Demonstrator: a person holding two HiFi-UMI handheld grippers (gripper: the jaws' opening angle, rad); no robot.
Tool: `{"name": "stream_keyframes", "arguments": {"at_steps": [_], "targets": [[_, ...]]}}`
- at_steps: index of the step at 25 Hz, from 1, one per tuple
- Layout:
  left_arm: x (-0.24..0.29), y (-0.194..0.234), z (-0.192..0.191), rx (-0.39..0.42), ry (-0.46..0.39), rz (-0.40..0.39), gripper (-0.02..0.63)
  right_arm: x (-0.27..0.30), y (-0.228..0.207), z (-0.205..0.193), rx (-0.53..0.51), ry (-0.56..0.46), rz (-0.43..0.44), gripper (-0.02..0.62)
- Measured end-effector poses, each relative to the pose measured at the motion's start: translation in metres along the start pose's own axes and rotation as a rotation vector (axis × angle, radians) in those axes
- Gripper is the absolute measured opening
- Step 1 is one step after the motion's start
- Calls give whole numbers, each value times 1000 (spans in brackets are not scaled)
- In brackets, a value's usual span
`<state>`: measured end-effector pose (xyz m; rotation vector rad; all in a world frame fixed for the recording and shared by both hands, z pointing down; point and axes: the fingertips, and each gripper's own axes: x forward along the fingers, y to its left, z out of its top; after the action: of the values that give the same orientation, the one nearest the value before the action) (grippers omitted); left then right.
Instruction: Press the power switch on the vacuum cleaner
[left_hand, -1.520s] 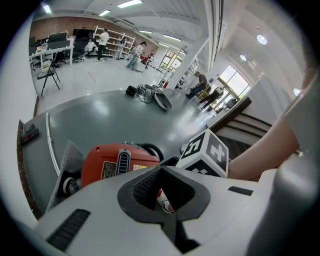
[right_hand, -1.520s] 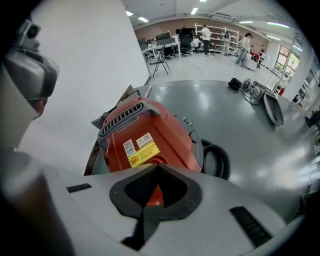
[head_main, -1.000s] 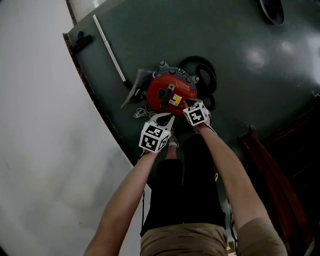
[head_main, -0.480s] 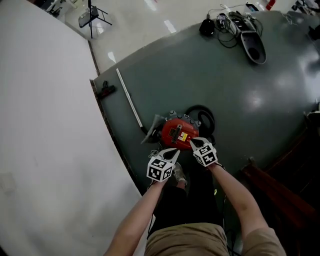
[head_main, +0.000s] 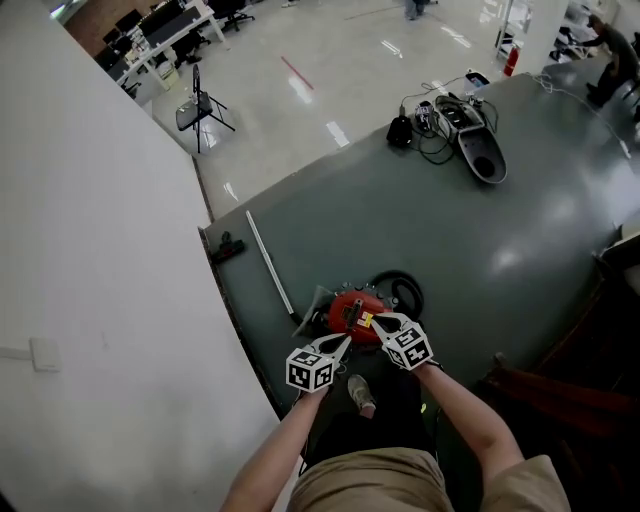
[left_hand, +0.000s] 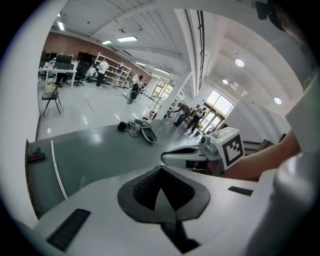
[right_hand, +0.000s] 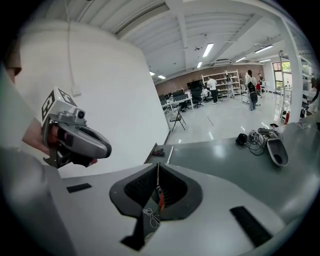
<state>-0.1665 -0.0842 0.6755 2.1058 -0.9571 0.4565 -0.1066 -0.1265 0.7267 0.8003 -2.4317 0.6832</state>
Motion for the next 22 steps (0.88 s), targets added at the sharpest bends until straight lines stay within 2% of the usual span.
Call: {"name": "stream_keyframes", "arguments": {"at_steps": [4,9,14,22], "targets": [[-36,-25,21,44,-91,1,6,-39,38,36,-87,-53,56,14],[-83,-53,34,39,-182,-31,6,-80,82,88,-175,-118,89,14],[-121,-92,57,86,-252,-82,6,-129,121,140,-128,-218,187,14],[-167,-123,122,205,-399,-107,6,-186,139,203,-192,-370,167,15]]}}
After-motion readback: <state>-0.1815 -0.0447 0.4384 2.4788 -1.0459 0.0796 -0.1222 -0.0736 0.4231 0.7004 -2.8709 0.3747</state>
